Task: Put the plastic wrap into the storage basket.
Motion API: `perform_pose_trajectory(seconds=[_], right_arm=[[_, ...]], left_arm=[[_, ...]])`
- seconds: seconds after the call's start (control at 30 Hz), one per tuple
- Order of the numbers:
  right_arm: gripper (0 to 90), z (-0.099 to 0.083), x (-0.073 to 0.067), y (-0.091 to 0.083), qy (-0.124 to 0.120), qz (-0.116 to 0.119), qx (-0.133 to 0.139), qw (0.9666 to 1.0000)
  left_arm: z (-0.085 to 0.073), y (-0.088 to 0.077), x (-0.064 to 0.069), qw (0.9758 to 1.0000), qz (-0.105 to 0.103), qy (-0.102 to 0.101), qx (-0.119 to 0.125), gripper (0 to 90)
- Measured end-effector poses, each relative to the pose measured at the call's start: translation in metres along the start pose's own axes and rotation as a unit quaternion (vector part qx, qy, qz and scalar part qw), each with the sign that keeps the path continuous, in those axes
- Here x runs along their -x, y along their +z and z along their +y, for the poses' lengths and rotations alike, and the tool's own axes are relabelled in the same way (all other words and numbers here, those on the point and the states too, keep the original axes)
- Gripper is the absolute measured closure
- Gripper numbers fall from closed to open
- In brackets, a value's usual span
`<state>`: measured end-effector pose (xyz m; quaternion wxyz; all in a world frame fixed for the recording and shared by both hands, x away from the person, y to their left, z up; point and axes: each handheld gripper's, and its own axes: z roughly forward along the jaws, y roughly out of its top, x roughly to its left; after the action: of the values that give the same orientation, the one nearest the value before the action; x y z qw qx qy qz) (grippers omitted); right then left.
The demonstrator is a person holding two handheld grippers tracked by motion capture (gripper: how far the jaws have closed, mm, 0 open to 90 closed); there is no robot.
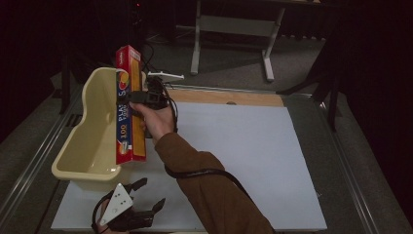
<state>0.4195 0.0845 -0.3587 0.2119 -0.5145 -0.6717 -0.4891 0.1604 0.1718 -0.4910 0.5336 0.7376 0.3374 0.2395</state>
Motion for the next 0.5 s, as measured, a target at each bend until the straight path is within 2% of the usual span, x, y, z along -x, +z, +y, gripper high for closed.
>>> perform_pose_trajectory(seconds=[0.3,0.4,0.5], right_arm=[[41.5,-0.007,-0.002,0.021,0.044,0.011,0.013,0.9989],[41.5,-0.008,-0.001,0.025,0.065,0.016,0.032,0.9972],[41.4,-0.009,-0.003,0.029,0.069,0.018,0.036,0.9968]], left_arm=[[-0.001,-0.004,0.000,1.0000,0.001,-0.003,0.006,18.0],[-0.001,-0.005,0.000,1.0000,0.001,-0.003,0.007,18.0],[-0.001,-0.006,0.000,1.0000,0.001,-0.004,0.008,18.0]])
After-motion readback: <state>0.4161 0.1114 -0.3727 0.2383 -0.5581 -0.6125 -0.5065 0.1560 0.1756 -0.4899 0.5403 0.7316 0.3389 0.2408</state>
